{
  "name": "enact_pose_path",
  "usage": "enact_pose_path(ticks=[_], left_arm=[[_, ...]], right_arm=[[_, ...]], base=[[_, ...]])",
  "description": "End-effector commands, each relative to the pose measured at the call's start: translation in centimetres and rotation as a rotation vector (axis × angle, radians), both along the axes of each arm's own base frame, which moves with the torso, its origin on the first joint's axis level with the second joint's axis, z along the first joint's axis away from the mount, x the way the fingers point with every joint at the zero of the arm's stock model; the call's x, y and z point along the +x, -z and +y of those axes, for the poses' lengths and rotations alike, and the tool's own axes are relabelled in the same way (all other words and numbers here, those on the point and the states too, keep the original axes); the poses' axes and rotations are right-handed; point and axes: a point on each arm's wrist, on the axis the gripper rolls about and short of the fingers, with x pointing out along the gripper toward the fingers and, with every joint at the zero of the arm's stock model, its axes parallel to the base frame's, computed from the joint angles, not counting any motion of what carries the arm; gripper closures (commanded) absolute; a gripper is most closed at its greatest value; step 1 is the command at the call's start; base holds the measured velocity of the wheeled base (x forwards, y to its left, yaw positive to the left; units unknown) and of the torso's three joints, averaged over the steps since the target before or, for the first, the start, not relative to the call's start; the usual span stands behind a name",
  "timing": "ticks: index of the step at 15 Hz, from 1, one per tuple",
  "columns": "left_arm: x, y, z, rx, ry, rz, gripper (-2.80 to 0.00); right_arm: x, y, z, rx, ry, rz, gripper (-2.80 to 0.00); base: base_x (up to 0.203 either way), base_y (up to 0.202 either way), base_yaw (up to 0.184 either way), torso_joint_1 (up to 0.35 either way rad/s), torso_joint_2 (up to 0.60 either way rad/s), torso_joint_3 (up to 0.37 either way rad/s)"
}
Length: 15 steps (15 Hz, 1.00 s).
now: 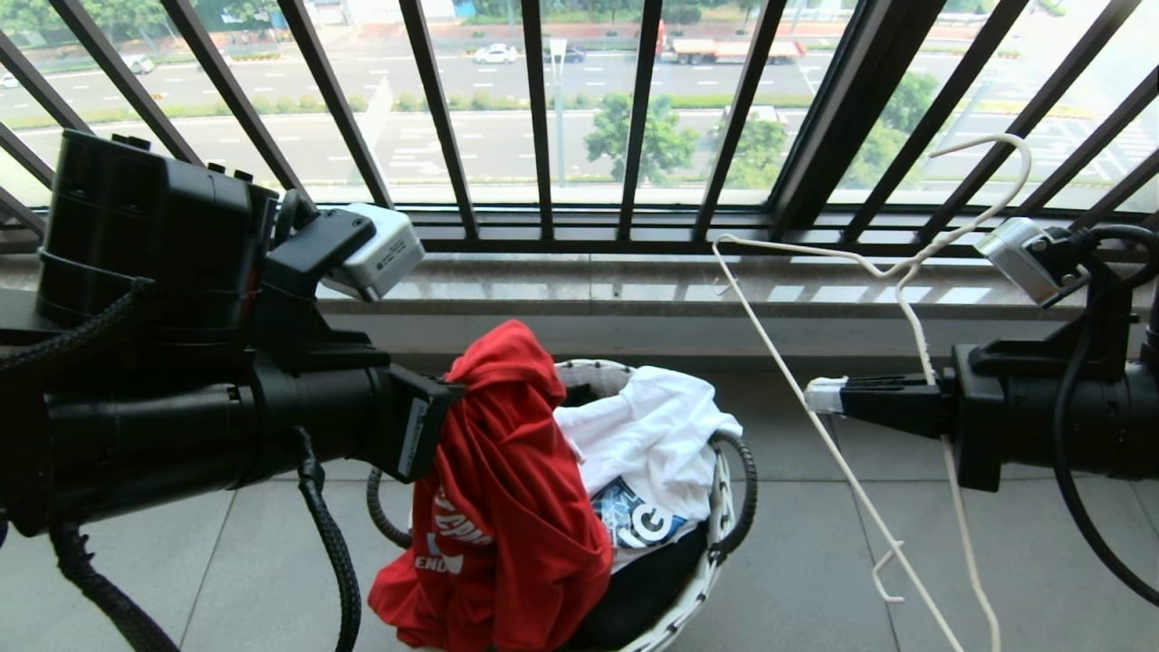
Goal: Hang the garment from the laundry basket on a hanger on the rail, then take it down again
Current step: Pick up clothes from the basket
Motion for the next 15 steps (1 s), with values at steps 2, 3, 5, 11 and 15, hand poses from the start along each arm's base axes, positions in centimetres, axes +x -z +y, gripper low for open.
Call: enact_pose_path(ticks=[2, 3, 5, 11, 15], left_arm=[[-0.7, 2.1, 0.5, 0.192, 0.058, 0.017, 0.00], [-0.3, 3.5, 0.2, 0.278, 0.059, 0.067, 0.00], [0.7, 5.8, -0.5, 0.396, 0.035, 0.149, 0.00], [1.5, 10.4, -1.2, 0.644, 0.068, 0.297, 0.00], [0.9, 10.9, -1.8, 0.665, 0.112, 0.299, 0.00]], right_arm=[[0.5, 0.0, 0.1, -0.007, 0.036, 0.002, 0.00], [0.6, -0.1, 0.1, -0.007, 0.036, 0.001, 0.00], [0.6, -0.1, -0.1, -0.007, 0.044, 0.001, 0.00], [1.0, -0.1, -0.3, -0.008, 0.058, 0.004, 0.00], [1.3, 0.1, -0.4, -0.010, 0.065, 0.011, 0.00]], base=[[0.000, 0.000, 0.000, 0.000, 0.00, 0.000], [0.000, 0.000, 0.000, 0.000, 0.00, 0.000], [0.000, 0.000, 0.000, 0.000, 0.00, 0.000], [0.000, 0.000, 0.000, 0.000, 0.00, 0.000], [0.000, 0.000, 0.000, 0.000, 0.00, 0.000]])
